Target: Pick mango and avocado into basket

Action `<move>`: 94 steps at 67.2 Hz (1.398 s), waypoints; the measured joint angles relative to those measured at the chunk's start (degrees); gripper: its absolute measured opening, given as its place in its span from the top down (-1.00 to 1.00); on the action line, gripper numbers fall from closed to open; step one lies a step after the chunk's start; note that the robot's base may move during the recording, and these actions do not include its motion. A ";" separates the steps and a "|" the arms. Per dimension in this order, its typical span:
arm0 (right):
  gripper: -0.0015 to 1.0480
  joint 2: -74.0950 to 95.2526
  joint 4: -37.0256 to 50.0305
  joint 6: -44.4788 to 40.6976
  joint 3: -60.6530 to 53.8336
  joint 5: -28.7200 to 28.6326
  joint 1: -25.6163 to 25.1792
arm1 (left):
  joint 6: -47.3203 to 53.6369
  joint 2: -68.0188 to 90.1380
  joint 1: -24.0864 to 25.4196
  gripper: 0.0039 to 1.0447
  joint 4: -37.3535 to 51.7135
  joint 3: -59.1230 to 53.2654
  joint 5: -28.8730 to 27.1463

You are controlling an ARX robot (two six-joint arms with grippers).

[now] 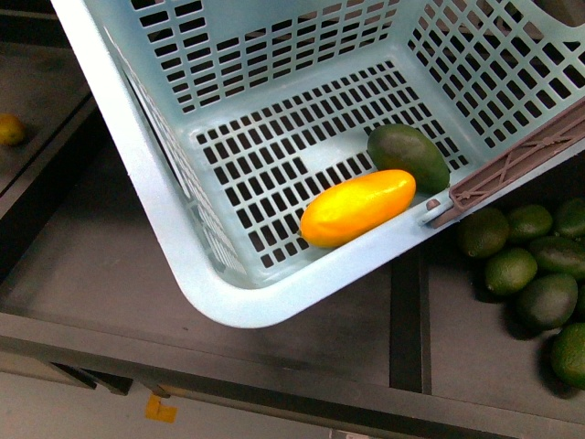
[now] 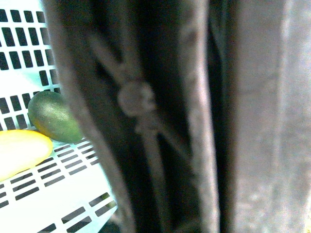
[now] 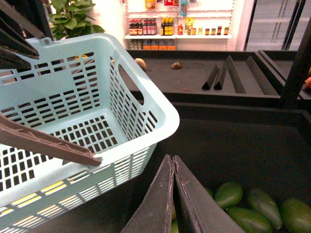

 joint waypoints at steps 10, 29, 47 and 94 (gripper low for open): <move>0.96 -2.32 -2.36 0.00 0.00 0.00 0.00 | 0.02 0.00 0.00 0.75 0.00 0.00 -0.04; 0.96 -11.74 -13.64 -0.02 0.02 0.13 0.00 | 0.00 0.00 0.00 0.75 0.00 0.00 0.02; 0.96 -14.69 -15.04 -0.02 0.02 0.09 0.00 | -0.11 0.00 0.00 0.75 0.00 0.00 0.02; -0.67 -14.73 -15.04 -0.11 0.02 0.09 0.00 | -1.44 0.13 -0.33 0.75 -1.33 0.46 -2.67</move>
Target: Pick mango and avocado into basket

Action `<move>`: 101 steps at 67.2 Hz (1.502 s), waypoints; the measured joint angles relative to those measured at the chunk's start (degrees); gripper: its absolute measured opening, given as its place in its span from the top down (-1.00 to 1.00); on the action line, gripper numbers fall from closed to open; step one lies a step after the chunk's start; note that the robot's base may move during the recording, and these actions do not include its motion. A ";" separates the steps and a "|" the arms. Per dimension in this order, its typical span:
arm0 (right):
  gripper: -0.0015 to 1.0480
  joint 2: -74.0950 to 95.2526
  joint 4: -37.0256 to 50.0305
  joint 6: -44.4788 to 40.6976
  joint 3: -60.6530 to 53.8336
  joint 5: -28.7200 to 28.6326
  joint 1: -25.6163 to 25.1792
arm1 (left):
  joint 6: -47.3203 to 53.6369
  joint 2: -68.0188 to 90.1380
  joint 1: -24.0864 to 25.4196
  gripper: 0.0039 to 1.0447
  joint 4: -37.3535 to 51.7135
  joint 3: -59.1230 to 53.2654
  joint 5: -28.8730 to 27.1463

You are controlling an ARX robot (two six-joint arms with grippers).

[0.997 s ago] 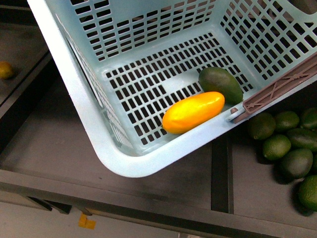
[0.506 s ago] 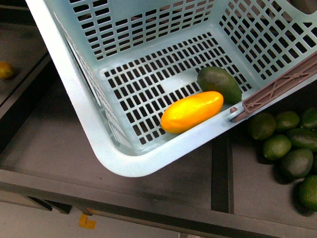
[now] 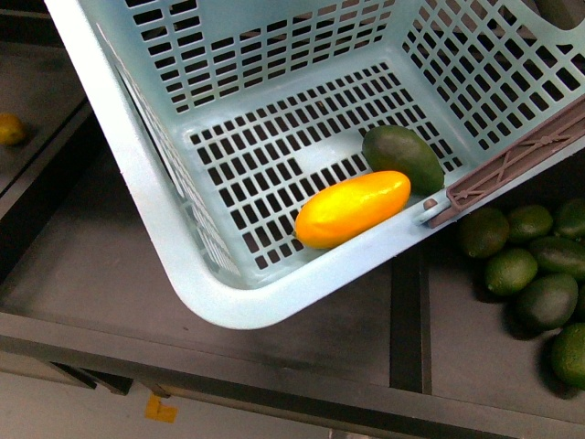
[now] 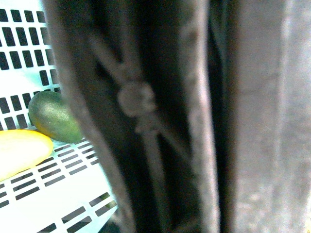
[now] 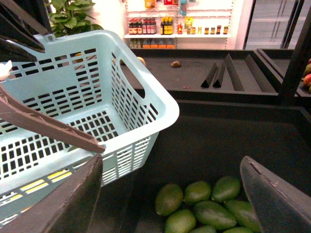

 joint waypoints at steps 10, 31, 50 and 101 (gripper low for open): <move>-0.83 -0.04 0.00 0.00 0.00 -0.07 0.00 | -19.85 3.39 -0.15 0.75 -7.28 5.07 -24.28; -0.83 -0.04 -0.02 0.00 0.00 -0.13 0.00 | -22.36 11.78 10.45 0.75 -4.09 7.61 -17.49; -0.83 -0.04 -0.02 0.00 0.00 -0.13 0.00 | -23.34 24.76 15.52 0.75 -2.54 18.18 -7.65; -0.83 -0.04 -0.02 0.00 0.00 -0.11 0.00 | -24.63 33.83 20.44 0.56 -3.65 24.61 1.25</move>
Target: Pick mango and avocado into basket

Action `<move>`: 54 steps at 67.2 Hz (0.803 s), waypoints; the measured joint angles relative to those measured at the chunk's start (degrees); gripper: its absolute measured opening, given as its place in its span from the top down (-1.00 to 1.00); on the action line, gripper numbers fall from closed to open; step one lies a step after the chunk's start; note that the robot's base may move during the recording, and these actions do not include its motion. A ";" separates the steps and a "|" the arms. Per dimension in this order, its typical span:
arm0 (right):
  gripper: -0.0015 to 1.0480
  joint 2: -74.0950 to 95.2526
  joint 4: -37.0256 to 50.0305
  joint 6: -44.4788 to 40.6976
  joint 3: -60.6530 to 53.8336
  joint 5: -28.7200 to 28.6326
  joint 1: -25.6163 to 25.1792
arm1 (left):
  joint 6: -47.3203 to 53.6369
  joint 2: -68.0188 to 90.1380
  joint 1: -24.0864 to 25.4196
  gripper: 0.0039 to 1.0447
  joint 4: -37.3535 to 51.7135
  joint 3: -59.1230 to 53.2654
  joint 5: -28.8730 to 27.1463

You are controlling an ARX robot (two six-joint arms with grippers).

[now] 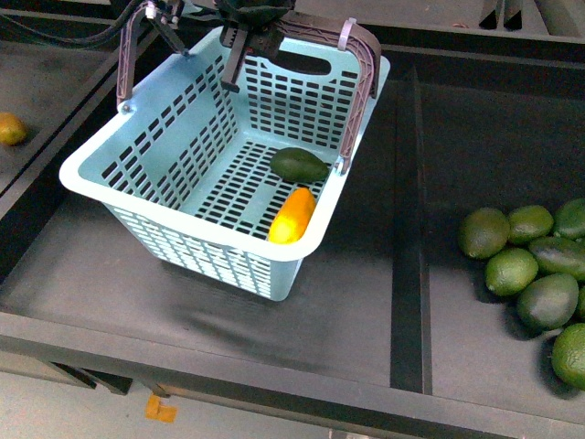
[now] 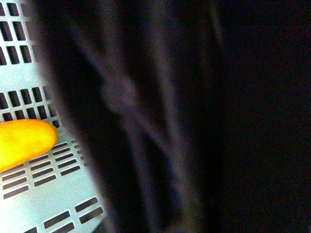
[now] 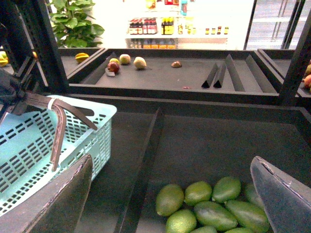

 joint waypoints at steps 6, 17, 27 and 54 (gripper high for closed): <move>-0.83 0.00 0.00 0.00 0.00 0.00 0.00 | -0.20 -0.74 0.11 0.25 1.55 -1.79 -0.13; -0.83 0.00 0.00 0.00 0.00 0.00 0.00 | -2.51 -5.42 0.52 -0.33 6.60 -9.81 -4.04; -0.83 0.00 0.00 0.00 0.00 0.00 0.00 | -6.27 -17.59 0.59 -0.87 12.85 -24.11 -11.78; -0.83 0.00 0.00 0.00 0.00 0.11 0.00 | 33.03 -36.61 1.95 -0.31 57.53 -62.82 -13.42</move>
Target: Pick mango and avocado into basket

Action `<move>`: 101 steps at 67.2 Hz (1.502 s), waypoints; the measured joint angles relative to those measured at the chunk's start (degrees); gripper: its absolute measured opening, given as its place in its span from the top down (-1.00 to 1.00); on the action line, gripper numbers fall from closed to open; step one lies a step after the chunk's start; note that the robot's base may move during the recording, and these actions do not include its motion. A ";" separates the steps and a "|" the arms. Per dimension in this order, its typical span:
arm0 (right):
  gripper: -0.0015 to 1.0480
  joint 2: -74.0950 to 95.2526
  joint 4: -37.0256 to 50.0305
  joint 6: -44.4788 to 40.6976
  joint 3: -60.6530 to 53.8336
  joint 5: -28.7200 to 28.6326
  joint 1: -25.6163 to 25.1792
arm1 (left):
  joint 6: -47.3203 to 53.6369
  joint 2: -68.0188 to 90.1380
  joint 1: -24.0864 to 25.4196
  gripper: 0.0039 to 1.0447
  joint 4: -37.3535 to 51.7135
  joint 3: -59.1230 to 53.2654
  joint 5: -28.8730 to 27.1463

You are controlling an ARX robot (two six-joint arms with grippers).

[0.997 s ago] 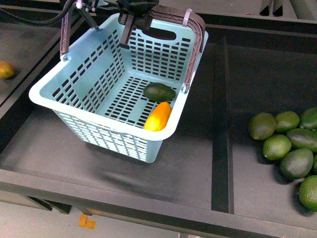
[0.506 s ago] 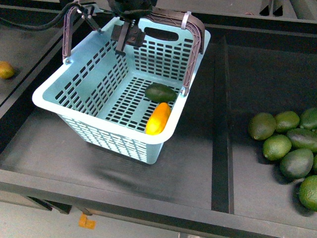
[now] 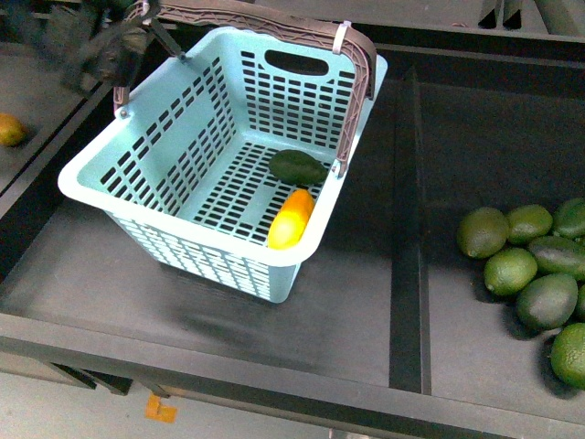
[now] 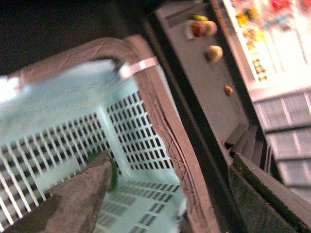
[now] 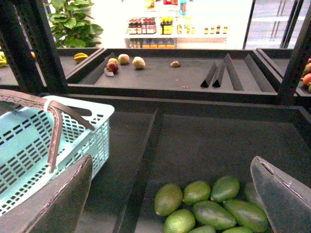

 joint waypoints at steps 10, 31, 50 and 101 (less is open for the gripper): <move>-0.83 0.00 0.00 0.00 0.00 -0.04 0.00 | 41.59 -12.00 5.46 0.31 23.47 -17.25 3.43; -0.83 0.00 0.00 0.00 0.00 -0.07 0.00 | 52.98 -27.76 12.68 0.97 27.15 -37.92 11.10; -0.83 0.00 0.00 0.00 0.00 -0.09 0.00 | 53.22 -42.64 16.33 0.97 18.91 -45.81 14.80; -0.83 0.00 0.00 0.00 0.00 -0.09 0.00 | 53.44 -82.31 20.85 0.97 -15.17 -49.90 19.30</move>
